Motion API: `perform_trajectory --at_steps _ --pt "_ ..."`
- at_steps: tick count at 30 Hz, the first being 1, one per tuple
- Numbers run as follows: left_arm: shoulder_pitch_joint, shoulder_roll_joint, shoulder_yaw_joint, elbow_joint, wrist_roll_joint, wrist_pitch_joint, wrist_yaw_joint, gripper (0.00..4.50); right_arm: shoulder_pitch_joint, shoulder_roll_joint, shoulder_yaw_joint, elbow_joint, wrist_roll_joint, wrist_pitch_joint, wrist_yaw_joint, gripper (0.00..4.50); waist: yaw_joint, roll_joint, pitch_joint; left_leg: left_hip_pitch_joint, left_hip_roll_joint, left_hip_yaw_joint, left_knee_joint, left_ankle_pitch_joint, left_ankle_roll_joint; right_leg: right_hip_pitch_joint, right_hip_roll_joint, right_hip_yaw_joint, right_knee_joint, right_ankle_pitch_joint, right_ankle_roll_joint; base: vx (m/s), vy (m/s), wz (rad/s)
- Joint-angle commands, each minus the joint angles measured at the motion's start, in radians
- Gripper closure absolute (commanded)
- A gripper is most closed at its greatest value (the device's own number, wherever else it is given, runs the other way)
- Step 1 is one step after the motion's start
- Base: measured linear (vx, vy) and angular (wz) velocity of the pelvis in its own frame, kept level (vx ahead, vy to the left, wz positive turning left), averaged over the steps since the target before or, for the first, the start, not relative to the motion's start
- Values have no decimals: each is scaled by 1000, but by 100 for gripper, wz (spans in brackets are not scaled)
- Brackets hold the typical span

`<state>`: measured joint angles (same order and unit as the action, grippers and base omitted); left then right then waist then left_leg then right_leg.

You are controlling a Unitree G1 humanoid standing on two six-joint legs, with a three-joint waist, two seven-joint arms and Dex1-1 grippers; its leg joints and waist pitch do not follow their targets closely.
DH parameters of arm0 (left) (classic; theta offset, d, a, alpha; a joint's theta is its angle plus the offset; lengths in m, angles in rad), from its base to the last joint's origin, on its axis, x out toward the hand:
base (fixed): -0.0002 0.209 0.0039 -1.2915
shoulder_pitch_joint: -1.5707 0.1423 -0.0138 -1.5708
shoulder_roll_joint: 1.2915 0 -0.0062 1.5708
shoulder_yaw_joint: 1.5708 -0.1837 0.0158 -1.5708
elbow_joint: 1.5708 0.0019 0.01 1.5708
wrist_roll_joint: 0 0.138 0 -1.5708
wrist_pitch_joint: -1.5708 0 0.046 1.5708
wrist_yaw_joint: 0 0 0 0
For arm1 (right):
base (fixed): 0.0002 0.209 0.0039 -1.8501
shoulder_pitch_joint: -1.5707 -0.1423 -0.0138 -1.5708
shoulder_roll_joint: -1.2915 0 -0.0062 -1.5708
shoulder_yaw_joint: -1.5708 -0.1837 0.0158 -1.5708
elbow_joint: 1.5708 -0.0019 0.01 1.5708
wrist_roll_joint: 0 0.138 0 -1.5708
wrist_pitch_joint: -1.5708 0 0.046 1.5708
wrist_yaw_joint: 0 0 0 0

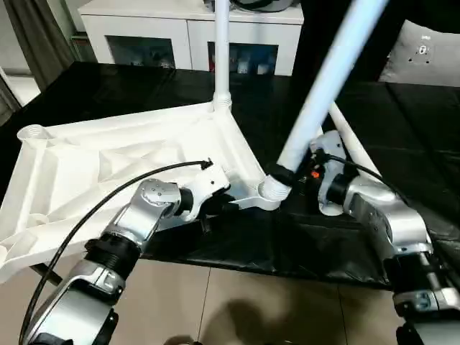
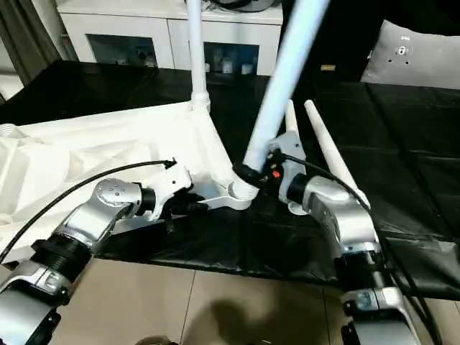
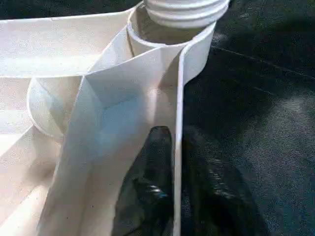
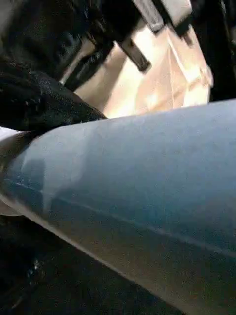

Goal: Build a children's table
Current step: Insert table leg to table base

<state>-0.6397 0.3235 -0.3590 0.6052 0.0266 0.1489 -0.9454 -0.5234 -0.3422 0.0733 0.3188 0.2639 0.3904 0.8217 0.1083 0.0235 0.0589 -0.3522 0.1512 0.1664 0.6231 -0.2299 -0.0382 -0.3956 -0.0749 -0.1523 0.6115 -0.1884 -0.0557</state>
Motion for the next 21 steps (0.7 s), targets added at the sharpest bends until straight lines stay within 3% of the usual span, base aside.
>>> perform_trajectory --at_steps 1,4,8,11,14,19,21 --pt "-5 14 -21 33 27 2 -10 426 -19 -14 37 29 -23 26 31 264 2 -9 -72 -6 86 -35 -73 -56 70 69 -113 85 -94 -282 -89 0 0 0" --pt "-6 22 -34 32 34 -26 -40 443 -34 -18 49 50 -30 39 43 264 3 -8 -73 -4 90 -36 -73 -51 68 68 -116 88 -92 -275 -92 0 0 0" --pt "8 42 -64 6 42 -97 -118 450 -49 -26 72 76 -47 44 63 264 -1 -7 -79 -6 94 -36 -69 -2 82 67 -118 91 -71 -143 -138 0 0 0" --pt "17 53 -88 -22 43 -120 -173 450 -59 -32 88 97 -56 45 90 264 1 -9 -81 -7 95 -35 -67 24 95 69 -119 91 -63 -93 -155 0 0 0" --pt "10 54 -100 -22 47 -145 -204 450 -74 -46 115 129 -64 53 134 264 3 -8 -80 -7 95 -34 -68 10 97 69 -118 89 -66 -111 -158 0 0 0" --pt "-7 47 -98 2 54 -175 -204 450 -82 -42 112 177 -55 55 167 264 6 -8 -74 1 98 -34 -75 -62 60 66 -119 89 -85 -235 -125 0 0 0" --pt "-10 43 -94 9 57 -179 -193 450 -83 -37 104 191 -48 53 168 264 5 -9 -73 3 100 -35 -77 -74 51 67 -120 89 -86 -242 -123 0 0 0"
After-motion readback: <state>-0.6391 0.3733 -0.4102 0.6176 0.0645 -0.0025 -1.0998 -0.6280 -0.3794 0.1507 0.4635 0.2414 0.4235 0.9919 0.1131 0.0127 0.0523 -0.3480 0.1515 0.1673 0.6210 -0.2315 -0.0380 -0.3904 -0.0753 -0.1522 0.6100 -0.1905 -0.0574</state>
